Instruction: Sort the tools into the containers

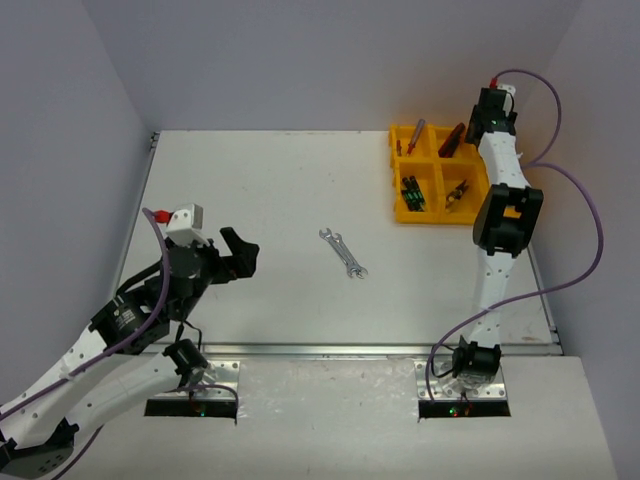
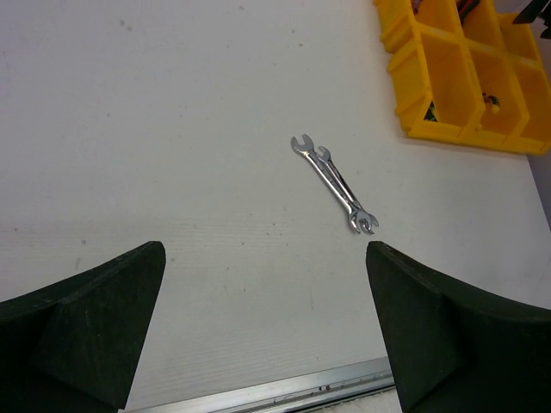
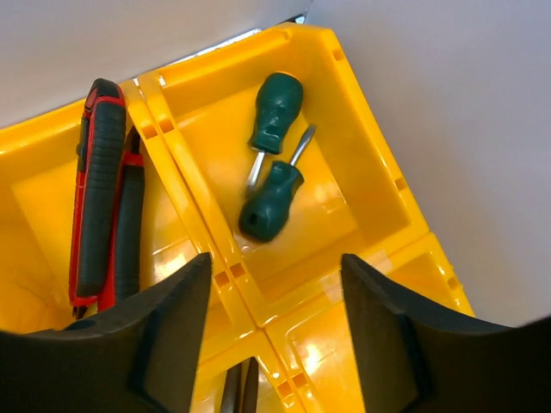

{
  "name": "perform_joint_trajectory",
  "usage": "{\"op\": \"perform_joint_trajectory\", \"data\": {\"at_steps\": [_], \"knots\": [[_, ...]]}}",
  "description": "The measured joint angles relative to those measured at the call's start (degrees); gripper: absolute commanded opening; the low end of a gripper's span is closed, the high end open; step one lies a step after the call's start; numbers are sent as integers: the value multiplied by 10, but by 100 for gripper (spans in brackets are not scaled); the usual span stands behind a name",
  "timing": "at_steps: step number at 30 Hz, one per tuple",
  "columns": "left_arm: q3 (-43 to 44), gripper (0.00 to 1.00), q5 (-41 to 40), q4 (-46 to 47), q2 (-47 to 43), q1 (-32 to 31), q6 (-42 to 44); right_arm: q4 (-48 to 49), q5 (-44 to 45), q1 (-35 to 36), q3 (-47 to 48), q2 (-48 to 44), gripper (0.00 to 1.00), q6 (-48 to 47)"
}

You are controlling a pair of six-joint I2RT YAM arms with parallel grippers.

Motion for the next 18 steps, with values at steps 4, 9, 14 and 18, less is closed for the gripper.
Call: {"op": "perform_joint_trajectory", "data": {"at_steps": [4, 9, 14, 18], "knots": [[0, 100, 0, 0, 0, 0, 0, -1, -3, 2, 0, 0, 71, 1], [0, 100, -10, 0, 9, 0, -2, -15, -24, 13, -33, -28, 85, 13], [0, 100, -46, -15, 33, 0, -21, -31, -51, 77, -94, -118, 86, 13], [1, 100, -85, -44, 32, 0, -51, -64, -91, 190, -140, -234, 83, 13]]}}
